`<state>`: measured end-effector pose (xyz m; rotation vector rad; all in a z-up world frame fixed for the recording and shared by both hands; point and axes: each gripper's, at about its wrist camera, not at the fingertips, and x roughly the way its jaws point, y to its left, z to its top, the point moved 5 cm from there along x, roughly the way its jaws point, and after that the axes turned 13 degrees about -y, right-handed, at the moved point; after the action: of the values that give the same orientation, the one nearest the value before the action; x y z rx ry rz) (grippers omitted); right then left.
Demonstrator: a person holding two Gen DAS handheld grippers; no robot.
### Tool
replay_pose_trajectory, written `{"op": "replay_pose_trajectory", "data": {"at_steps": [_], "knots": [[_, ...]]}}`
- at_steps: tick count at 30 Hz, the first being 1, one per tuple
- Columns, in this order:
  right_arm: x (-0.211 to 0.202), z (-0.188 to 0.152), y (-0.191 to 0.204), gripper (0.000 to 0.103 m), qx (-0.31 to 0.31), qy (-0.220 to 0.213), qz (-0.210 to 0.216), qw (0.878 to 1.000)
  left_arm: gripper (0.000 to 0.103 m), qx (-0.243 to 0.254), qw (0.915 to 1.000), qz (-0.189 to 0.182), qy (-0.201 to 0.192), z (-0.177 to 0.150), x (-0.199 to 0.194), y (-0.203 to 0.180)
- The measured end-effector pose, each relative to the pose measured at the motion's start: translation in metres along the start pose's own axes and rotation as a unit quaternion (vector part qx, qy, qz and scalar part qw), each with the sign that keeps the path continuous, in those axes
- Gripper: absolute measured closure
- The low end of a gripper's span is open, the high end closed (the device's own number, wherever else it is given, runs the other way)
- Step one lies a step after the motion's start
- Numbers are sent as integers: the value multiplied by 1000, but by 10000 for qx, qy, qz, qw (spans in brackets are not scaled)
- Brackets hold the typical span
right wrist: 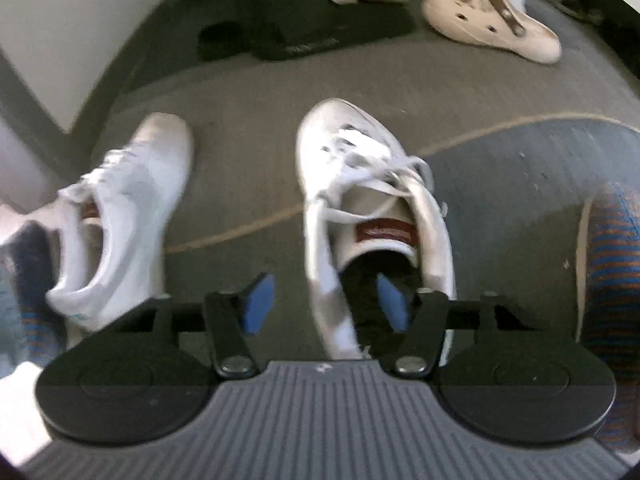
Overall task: Organize scattered shoes
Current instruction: 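Grasp the red-tongued sneaker heel again with the right tool, then push the held sneaker against its pair with the right tool and open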
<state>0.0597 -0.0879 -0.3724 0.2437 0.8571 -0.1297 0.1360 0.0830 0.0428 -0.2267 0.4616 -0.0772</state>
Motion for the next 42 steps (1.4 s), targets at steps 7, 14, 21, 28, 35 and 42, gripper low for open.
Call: {"op": "replay_pose_trajectory", "data": {"at_steps": [7,14,21,28,35,42], "knots": [[30,-8,5,78,-6,-61,85,9999,0,-212,9994,252,-46,2,-10,33],[22,12,26,87,-123,-737,264,9969,0,-428,9986,318,-57,3,-17,57],[22,25,57,87,-227,-986,350,9943,0,-626,9976,282,-82,7,-20,69],[31,16,120,87,-744,-954,814,9893,0,-571,9980,256,-129,9,-20,68],[37,12,150,86,-810,-861,1362,9836,0,-696,9971,288,-62,9,-18,69],[22,10,144,77,-418,-979,1458,9836,0,-762,9965,202,-290,14,-22,51]]}}
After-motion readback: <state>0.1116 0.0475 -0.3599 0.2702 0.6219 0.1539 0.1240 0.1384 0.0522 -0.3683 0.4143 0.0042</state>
